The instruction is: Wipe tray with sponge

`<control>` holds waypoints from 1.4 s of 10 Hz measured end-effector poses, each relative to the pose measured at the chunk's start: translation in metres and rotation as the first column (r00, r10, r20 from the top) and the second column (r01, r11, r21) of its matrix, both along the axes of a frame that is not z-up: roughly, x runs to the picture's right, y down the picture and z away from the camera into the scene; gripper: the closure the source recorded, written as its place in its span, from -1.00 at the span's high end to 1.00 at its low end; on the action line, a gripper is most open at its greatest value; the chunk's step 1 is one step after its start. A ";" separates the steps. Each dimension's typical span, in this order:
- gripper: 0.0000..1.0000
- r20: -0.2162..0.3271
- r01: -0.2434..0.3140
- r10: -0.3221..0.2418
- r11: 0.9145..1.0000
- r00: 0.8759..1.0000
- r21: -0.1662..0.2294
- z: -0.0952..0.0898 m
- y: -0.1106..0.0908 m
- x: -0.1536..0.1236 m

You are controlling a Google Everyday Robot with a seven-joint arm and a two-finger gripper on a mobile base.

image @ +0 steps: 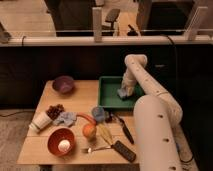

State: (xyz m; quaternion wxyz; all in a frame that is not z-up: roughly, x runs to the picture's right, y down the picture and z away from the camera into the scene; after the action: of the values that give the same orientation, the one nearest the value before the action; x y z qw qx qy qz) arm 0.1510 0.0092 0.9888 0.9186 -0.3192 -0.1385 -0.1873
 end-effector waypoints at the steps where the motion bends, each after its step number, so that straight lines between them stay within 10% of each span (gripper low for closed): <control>1: -1.00 0.000 0.000 0.000 1.000 1.000 0.000 0.000 0.000 0.000; 14: -1.00 0.001 0.001 -0.001 1.000 1.000 0.000 0.000 0.000 -0.001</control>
State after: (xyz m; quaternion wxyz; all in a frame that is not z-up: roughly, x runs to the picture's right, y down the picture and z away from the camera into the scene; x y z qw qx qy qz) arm 0.1504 0.0091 0.9889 0.9185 -0.3192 -0.1386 -0.1877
